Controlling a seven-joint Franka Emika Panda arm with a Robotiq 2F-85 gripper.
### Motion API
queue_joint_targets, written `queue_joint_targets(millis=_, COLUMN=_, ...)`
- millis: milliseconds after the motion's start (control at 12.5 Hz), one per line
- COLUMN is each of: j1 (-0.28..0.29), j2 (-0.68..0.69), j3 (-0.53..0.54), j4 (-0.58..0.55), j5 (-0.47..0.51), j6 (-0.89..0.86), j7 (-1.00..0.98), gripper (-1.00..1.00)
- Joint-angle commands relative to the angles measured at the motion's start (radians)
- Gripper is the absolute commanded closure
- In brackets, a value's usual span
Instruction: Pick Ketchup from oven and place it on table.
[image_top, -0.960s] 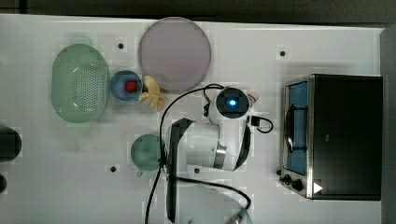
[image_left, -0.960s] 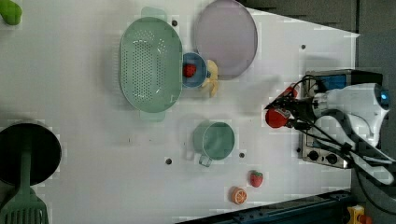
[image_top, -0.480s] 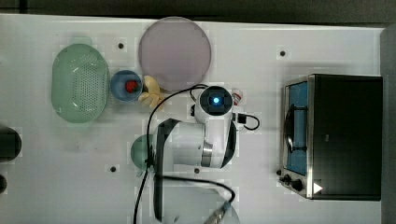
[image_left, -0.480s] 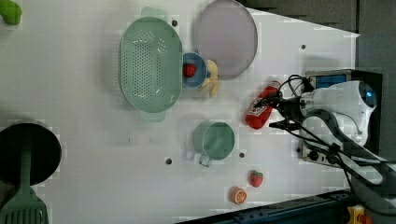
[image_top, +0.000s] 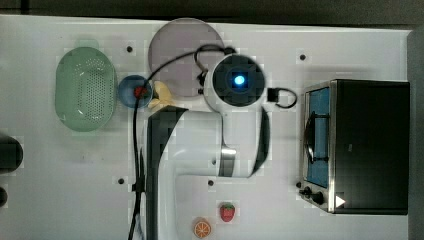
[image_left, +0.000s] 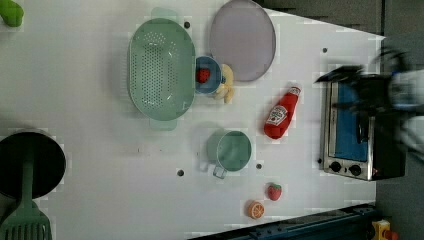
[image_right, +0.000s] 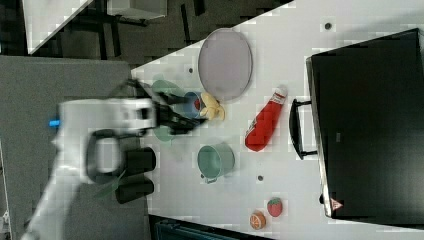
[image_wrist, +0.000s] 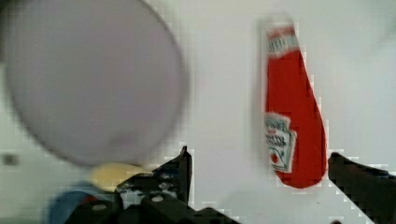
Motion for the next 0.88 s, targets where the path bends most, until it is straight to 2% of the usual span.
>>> queue_joint_targets(millis=80, j1=-0.005, j2=-0.078, j3=-0.004, j4=0.157, j5=0.018, j6=-0.169, j7=0.015, gripper=-1.0)
queue_joint_targets(millis=480, j1=-0.003, j2=-0.082, j3=-0.002, j4=0.377, j5=0.018, j6=-0.464, j7=0.015, gripper=-1.0)
queue_joint_targets(millis=880, j1=-0.003, j2=-0.082, j3=0.0, j4=0.478, j5=-0.046, j6=-0.634, j7=0.015, gripper=-1.0)
